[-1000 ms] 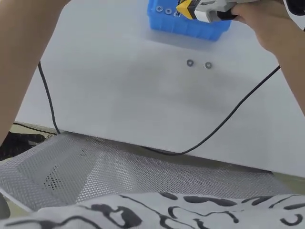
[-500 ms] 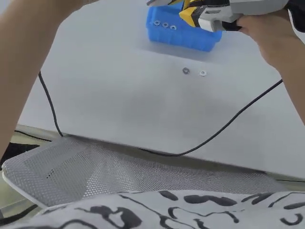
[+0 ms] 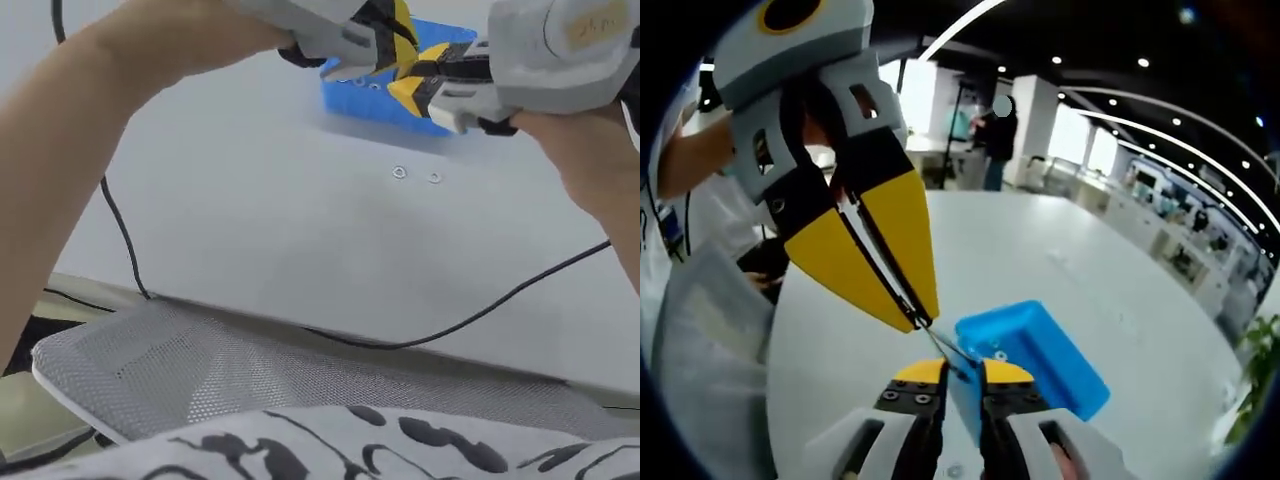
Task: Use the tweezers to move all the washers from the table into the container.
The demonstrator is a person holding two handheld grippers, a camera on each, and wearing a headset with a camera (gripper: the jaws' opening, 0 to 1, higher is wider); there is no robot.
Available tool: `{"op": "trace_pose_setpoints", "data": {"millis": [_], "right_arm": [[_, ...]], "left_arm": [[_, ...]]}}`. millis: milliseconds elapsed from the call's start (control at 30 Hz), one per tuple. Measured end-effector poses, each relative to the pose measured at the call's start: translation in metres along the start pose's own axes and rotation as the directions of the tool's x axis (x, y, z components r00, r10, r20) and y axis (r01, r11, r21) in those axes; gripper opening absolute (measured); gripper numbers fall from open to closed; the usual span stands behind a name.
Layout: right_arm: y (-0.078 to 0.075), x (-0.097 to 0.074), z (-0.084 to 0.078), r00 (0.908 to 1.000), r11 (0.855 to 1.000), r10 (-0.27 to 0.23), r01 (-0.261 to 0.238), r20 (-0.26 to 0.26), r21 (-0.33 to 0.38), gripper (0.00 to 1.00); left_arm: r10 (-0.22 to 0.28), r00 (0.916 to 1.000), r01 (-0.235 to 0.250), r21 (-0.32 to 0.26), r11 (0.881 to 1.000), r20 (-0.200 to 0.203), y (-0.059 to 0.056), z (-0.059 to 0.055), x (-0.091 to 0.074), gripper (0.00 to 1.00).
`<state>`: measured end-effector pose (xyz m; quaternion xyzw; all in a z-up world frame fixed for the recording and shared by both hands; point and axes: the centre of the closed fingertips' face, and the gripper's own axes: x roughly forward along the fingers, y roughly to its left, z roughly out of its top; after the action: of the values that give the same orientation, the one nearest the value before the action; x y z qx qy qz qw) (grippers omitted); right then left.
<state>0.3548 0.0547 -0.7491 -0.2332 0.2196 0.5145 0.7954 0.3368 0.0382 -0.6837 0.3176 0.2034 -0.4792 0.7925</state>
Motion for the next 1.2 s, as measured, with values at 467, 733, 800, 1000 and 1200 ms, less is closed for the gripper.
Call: {"op": "trace_pose_setpoints", "data": {"millis": [467, 733, 800, 1000, 1200], "right_arm": [[0.021, -0.008, -0.022, 0.9992, 1.000, 0.018, -0.018, -0.036, 0.012, 0.08], [0.028, -0.006, -0.036, 0.9978, 0.999, 0.029, -0.027, -0.060, 0.029, 0.07], [0.028, -0.004, -0.040, 0.9973, 0.999, 0.025, -0.023, -0.068, 0.027, 0.07], [0.027, -0.002, -0.048, 0.9954, 0.998, 0.040, -0.036, -0.087, 0.051, 0.07], [0.025, 0.003, -0.055, 0.9938, 0.998, 0.043, -0.038, -0.102, 0.051, 0.07]], "left_arm": [[-0.063, 0.9980, 0.063, -0.020, 0.998, 0.007, -0.029, -0.010, 0.008, 0.00], [-0.076, 0.9971, 0.076, -0.038, 0.996, 0.000, -0.034, -0.018, 0.018, 0.00], [-0.075, 0.9972, 0.075, -0.038, 0.996, -0.008, -0.034, -0.021, 0.020, 0.00], [-0.075, 0.9972, 0.075, -0.067, 0.995, -0.006, -0.036, -0.024, 0.024, 0.00], [-0.078, 0.9969, 0.077, -0.086, 0.993, -0.009, -0.037, -0.025, 0.030, 0.00]]}}
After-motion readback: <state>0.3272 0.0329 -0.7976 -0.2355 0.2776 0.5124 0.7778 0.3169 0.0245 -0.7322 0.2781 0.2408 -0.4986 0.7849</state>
